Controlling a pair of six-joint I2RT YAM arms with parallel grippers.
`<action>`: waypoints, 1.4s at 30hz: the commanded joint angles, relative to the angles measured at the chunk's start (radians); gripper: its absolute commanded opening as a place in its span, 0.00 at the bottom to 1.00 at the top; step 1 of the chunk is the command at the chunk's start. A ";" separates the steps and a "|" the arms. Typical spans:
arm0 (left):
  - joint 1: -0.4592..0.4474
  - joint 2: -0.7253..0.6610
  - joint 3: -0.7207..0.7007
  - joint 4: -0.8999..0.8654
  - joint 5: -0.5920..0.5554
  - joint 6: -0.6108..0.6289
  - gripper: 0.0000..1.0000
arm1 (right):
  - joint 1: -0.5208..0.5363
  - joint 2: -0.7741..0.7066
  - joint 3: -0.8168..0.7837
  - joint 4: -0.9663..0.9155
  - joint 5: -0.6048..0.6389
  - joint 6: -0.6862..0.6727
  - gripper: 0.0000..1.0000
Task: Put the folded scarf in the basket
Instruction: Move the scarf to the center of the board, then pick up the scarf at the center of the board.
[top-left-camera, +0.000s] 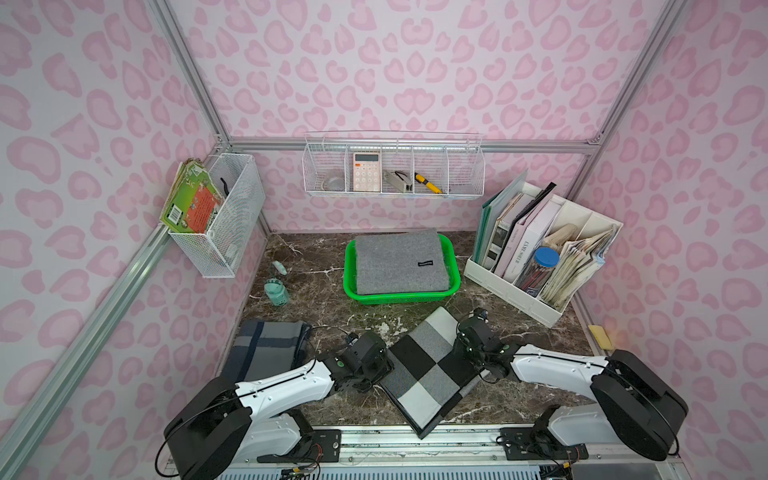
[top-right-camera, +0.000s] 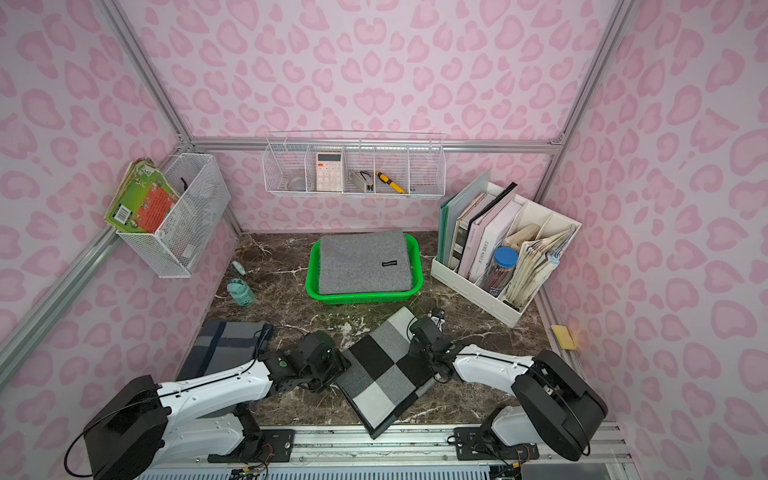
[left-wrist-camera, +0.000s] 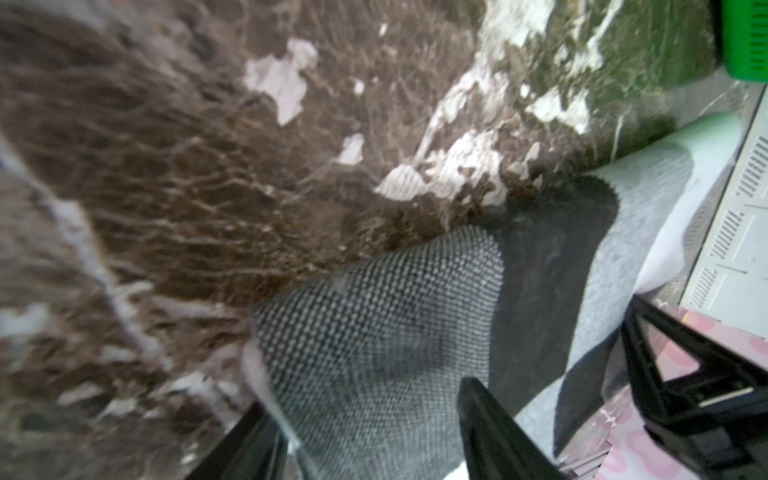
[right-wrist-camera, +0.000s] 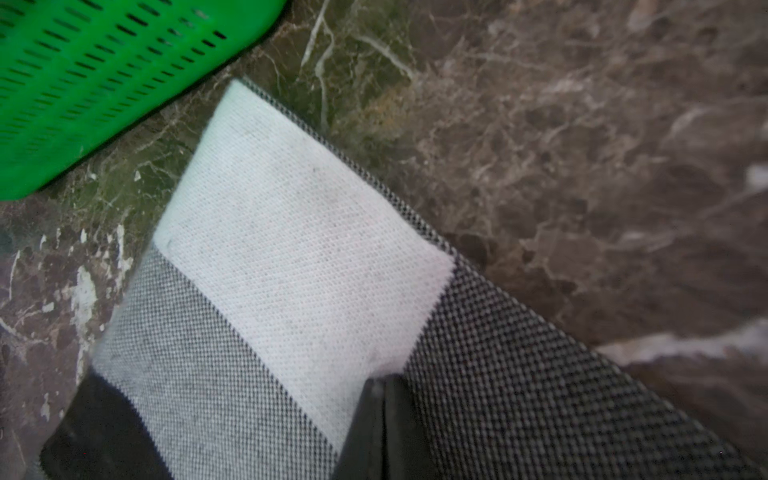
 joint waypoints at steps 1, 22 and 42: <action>0.043 0.041 -0.007 -0.010 -0.081 0.003 0.68 | 0.065 -0.019 -0.033 -0.157 0.001 0.112 0.08; 0.240 -0.070 0.233 -0.304 -0.159 0.439 0.68 | 0.206 -0.262 0.051 -0.248 0.202 0.175 0.39; 0.241 -0.197 0.166 -0.331 -0.070 0.555 0.72 | -0.173 -0.072 0.105 -0.061 -0.206 -0.067 0.65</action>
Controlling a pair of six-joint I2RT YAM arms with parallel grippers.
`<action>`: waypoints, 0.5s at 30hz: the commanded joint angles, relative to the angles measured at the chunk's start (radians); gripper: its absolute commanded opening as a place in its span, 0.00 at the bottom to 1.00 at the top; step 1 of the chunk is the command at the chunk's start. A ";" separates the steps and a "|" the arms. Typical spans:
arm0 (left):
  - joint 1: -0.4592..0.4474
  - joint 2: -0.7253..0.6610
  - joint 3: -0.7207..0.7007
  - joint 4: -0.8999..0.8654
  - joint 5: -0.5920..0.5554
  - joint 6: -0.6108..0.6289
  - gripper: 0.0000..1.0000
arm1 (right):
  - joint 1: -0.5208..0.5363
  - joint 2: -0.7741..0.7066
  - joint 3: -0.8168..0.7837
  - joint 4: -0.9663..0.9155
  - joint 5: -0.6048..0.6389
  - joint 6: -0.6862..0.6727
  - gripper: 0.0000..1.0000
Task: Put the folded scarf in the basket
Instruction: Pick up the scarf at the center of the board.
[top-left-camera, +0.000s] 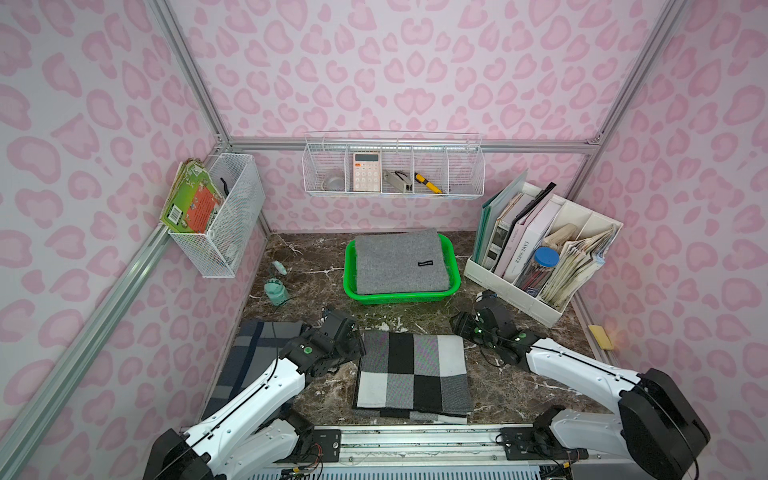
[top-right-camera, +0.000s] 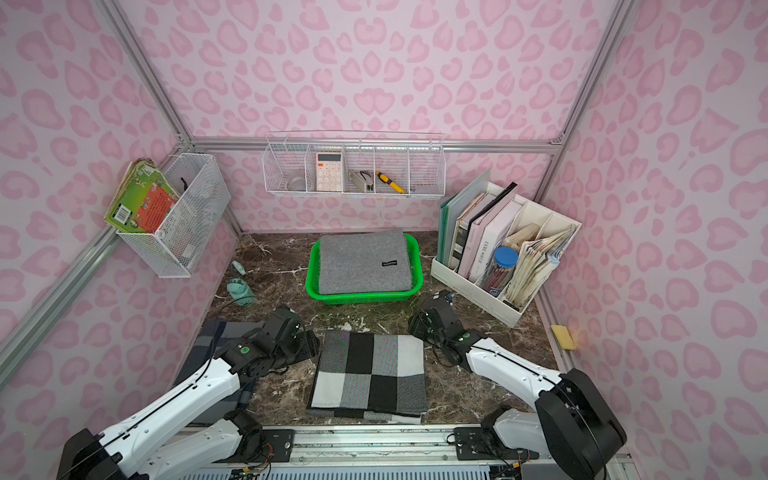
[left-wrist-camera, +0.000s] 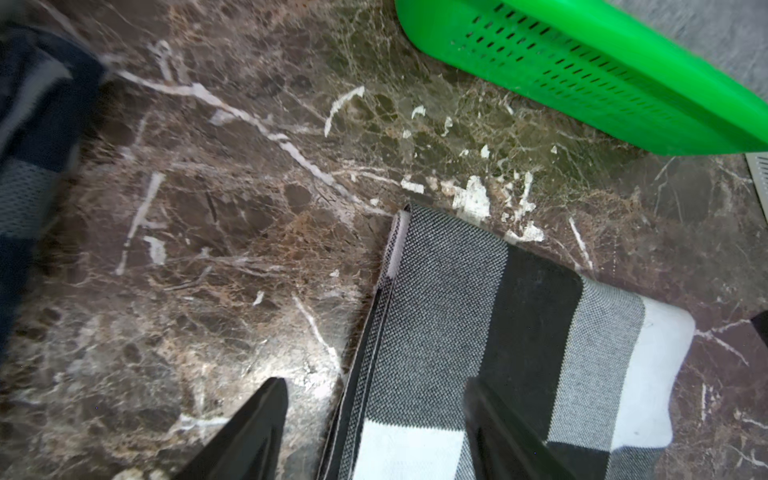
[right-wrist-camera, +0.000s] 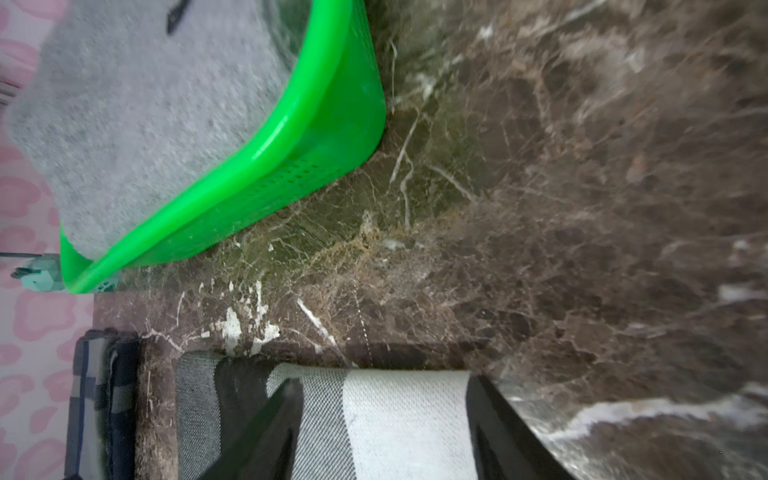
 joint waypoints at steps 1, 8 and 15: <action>0.000 0.048 0.006 0.069 0.059 -0.001 0.72 | -0.001 0.018 -0.013 -0.019 -0.040 -0.002 0.65; 0.004 0.186 0.009 0.128 0.109 -0.023 0.71 | -0.001 -0.008 -0.090 -0.001 -0.038 0.023 0.65; 0.012 0.266 0.009 0.161 0.145 -0.033 0.71 | 0.000 -0.003 -0.127 0.008 -0.055 0.037 0.65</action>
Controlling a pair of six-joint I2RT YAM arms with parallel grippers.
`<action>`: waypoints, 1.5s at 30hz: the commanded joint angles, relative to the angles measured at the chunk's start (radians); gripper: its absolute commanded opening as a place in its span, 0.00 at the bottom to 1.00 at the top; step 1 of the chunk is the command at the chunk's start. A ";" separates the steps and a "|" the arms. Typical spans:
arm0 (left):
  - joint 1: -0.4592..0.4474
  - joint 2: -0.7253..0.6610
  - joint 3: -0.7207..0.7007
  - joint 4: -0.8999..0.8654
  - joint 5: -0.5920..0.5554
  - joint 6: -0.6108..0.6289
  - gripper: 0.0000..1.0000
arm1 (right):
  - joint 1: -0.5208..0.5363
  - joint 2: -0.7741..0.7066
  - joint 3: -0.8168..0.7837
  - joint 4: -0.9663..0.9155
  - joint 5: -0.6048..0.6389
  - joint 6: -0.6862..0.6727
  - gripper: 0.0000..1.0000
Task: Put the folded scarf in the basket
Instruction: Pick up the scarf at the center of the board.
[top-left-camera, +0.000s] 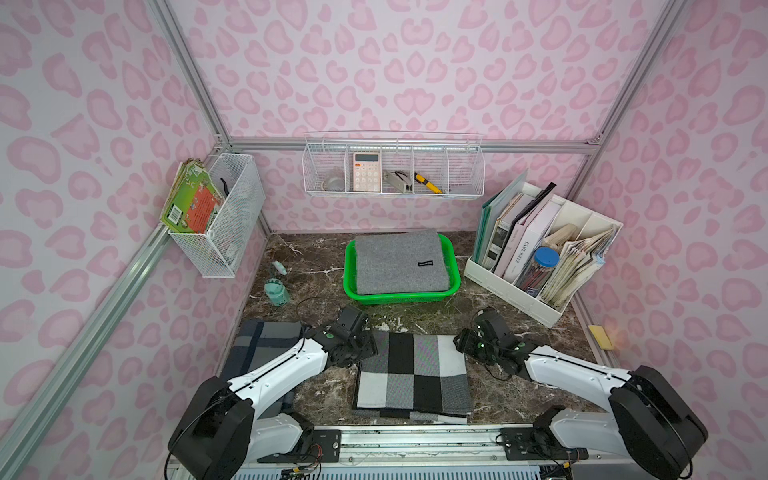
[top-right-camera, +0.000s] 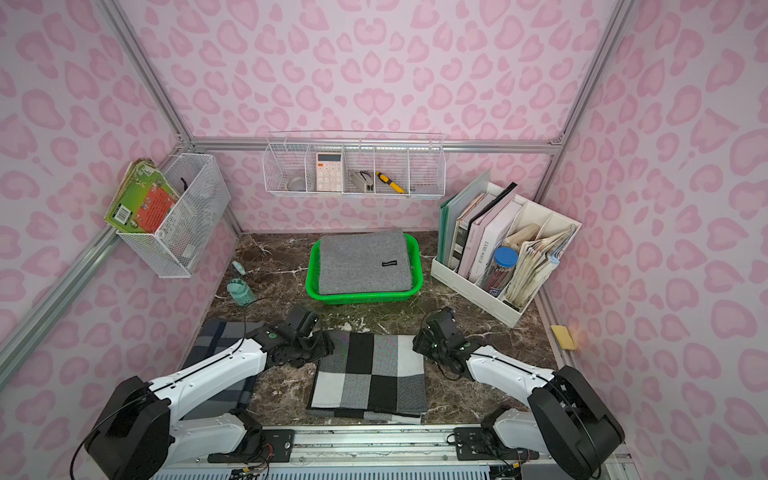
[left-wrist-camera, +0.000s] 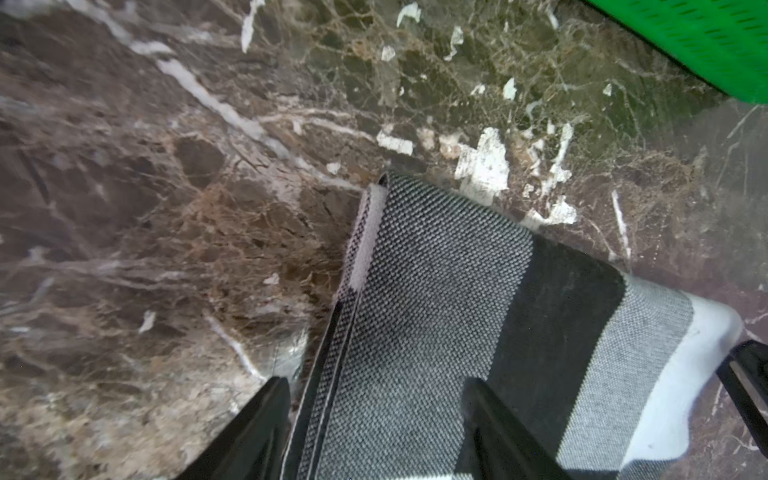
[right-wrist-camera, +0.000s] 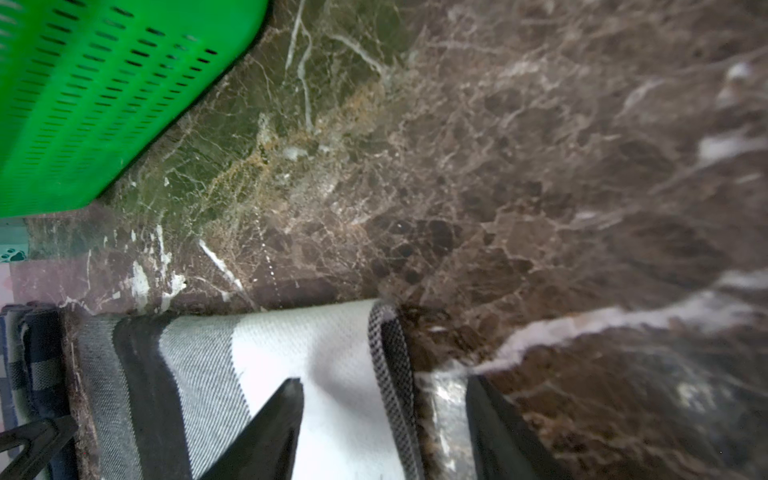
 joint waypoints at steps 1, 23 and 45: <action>0.006 0.026 0.007 0.014 0.021 -0.004 0.70 | 0.000 0.003 -0.010 0.021 -0.013 0.014 0.65; 0.023 0.193 -0.008 0.109 0.108 -0.057 0.51 | 0.091 0.098 -0.024 0.086 -0.008 0.082 0.47; 0.017 -0.444 -0.076 -0.007 0.155 -0.024 0.00 | 0.241 -0.420 -0.032 0.036 0.225 0.015 0.00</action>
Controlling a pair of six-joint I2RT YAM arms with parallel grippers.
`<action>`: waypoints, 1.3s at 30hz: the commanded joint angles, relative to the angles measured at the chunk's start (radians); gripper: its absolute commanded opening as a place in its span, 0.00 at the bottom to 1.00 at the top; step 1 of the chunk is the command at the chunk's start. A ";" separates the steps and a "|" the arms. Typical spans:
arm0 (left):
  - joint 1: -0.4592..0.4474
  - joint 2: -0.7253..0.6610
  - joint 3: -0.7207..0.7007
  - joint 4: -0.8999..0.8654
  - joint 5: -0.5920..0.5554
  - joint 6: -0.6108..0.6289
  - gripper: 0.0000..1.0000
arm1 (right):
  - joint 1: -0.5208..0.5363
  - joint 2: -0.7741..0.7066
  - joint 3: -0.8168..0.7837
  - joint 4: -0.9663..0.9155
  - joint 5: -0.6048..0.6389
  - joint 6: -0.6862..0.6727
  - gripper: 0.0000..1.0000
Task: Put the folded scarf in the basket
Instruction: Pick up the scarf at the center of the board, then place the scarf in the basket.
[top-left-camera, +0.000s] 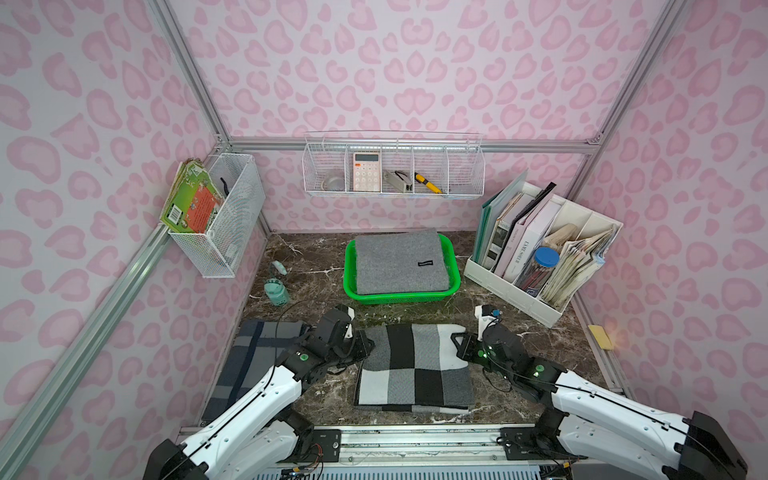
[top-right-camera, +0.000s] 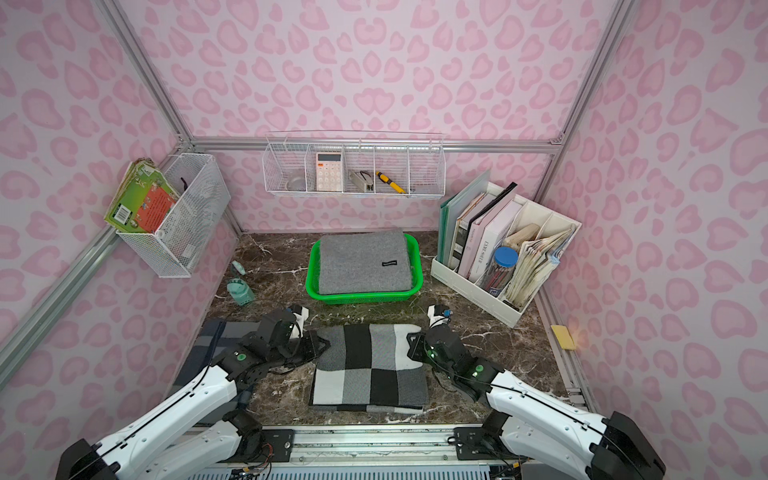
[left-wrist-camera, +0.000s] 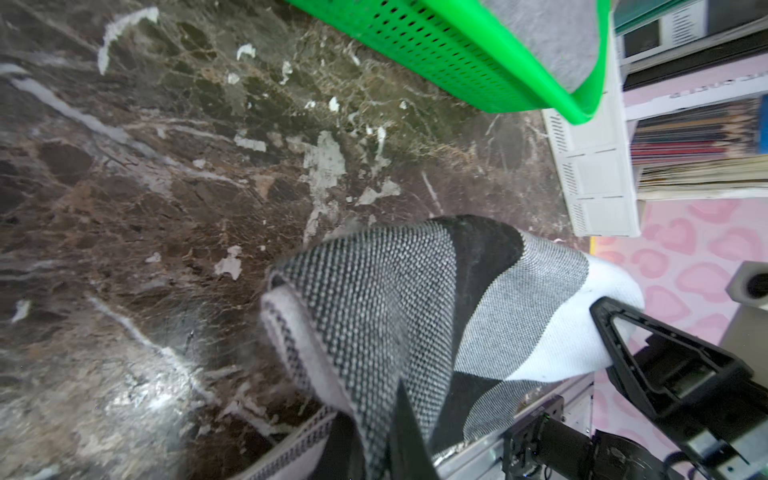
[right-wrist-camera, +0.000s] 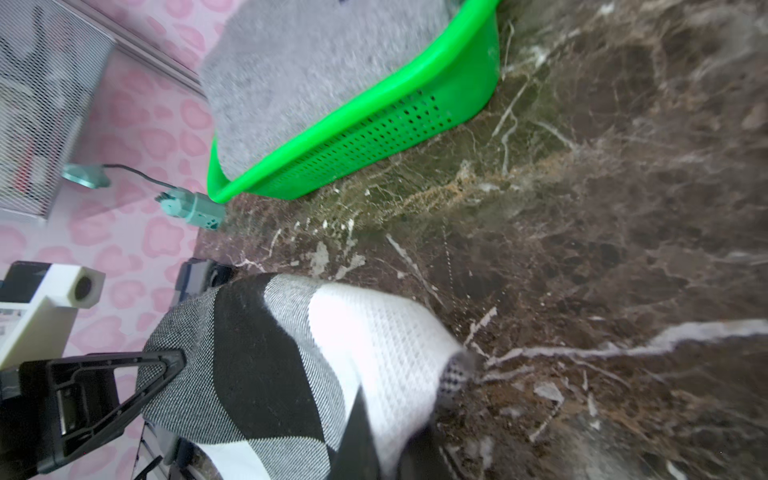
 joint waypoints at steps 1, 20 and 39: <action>0.001 -0.086 0.006 -0.065 -0.049 -0.016 0.00 | 0.011 -0.064 0.011 -0.031 0.070 -0.001 0.00; 0.007 0.008 0.269 -0.151 -0.391 0.128 0.00 | 0.040 0.040 0.312 -0.144 0.243 -0.213 0.00; 0.254 0.641 0.774 0.054 -0.283 0.255 0.00 | -0.394 0.653 0.815 0.005 -0.094 -0.422 0.00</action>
